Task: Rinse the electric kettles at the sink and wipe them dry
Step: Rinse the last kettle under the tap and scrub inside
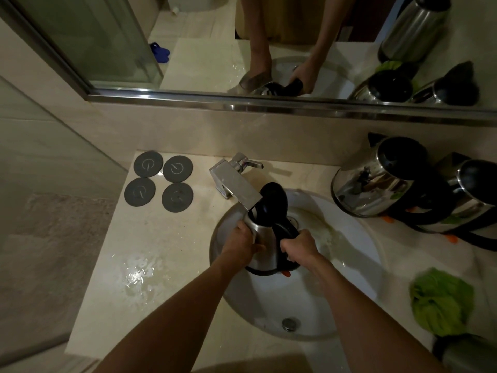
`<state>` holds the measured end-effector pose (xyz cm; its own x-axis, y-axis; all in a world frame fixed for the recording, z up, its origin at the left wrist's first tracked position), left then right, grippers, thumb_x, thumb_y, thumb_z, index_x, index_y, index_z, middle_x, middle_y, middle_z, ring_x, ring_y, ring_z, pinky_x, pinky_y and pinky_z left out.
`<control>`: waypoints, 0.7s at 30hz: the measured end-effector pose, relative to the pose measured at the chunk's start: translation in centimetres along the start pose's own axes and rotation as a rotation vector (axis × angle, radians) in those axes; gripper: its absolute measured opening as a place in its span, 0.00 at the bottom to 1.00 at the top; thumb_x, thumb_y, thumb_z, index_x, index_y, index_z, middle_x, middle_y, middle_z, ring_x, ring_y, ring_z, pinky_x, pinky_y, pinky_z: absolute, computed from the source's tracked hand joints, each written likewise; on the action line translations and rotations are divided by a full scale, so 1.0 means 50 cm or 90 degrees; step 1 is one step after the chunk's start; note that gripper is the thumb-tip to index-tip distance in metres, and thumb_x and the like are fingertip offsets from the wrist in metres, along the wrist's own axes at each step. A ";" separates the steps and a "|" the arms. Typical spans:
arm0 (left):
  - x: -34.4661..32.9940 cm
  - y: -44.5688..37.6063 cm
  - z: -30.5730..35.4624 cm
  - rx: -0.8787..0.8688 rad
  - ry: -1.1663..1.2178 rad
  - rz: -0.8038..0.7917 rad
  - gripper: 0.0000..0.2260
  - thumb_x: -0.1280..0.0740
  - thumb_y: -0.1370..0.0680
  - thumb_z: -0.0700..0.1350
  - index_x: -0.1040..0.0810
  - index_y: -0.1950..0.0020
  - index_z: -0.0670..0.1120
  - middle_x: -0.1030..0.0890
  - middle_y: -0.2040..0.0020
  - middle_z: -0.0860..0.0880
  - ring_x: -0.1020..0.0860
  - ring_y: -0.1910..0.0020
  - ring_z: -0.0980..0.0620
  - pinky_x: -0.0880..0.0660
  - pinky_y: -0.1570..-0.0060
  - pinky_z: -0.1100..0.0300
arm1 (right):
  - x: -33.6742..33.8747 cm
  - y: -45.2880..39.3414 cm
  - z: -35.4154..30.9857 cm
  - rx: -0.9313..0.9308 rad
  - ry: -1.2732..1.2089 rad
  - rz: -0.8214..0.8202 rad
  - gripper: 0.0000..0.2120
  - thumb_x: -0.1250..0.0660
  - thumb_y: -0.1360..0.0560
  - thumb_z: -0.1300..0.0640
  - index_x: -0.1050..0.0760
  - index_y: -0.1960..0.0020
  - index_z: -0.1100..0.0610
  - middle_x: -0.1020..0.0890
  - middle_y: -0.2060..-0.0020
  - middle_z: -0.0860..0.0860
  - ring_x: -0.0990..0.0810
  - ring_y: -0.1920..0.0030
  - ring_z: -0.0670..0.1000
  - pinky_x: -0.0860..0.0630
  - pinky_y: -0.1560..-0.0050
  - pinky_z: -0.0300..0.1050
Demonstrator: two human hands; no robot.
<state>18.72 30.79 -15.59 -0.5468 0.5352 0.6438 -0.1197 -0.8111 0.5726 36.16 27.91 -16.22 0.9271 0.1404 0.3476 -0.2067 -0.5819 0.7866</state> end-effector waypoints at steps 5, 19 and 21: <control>-0.001 0.000 0.001 0.002 0.002 -0.001 0.32 0.26 0.26 0.47 0.38 0.29 0.38 0.26 0.35 0.39 0.25 0.37 0.42 0.27 0.40 0.53 | 0.004 -0.001 -0.003 -0.007 0.012 -0.010 0.22 0.33 0.36 0.62 0.26 0.43 0.65 0.22 0.63 0.56 0.22 0.68 0.53 0.29 0.73 0.40; -0.002 -0.005 0.004 0.006 -0.002 -0.016 0.35 0.25 0.27 0.48 0.39 0.28 0.36 0.26 0.35 0.38 0.26 0.36 0.41 0.28 0.39 0.53 | 0.011 0.006 -0.013 -0.012 0.038 0.002 0.13 0.33 0.35 0.64 0.25 0.51 0.64 0.22 0.67 0.57 0.22 0.71 0.53 0.29 0.74 0.38; -0.001 -0.005 0.003 0.006 0.008 -0.017 0.34 0.25 0.27 0.47 0.38 0.28 0.37 0.26 0.35 0.39 0.26 0.36 0.42 0.28 0.38 0.53 | 0.010 0.005 -0.013 -0.012 0.041 -0.001 0.16 0.32 0.35 0.64 0.24 0.49 0.66 0.22 0.67 0.57 0.22 0.72 0.53 0.29 0.74 0.39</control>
<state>18.91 31.01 -15.69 -0.5532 0.5541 0.6220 -0.1269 -0.7940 0.5945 36.37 28.33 -15.51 0.9054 0.1923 0.3785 -0.2122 -0.5673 0.7957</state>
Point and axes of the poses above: each hand's wrist, its own y-axis away from the middle knuckle, its own x-axis out of the back of the hand, z = x × y, the point moved 4 cm from there along -y, towards the middle knuckle
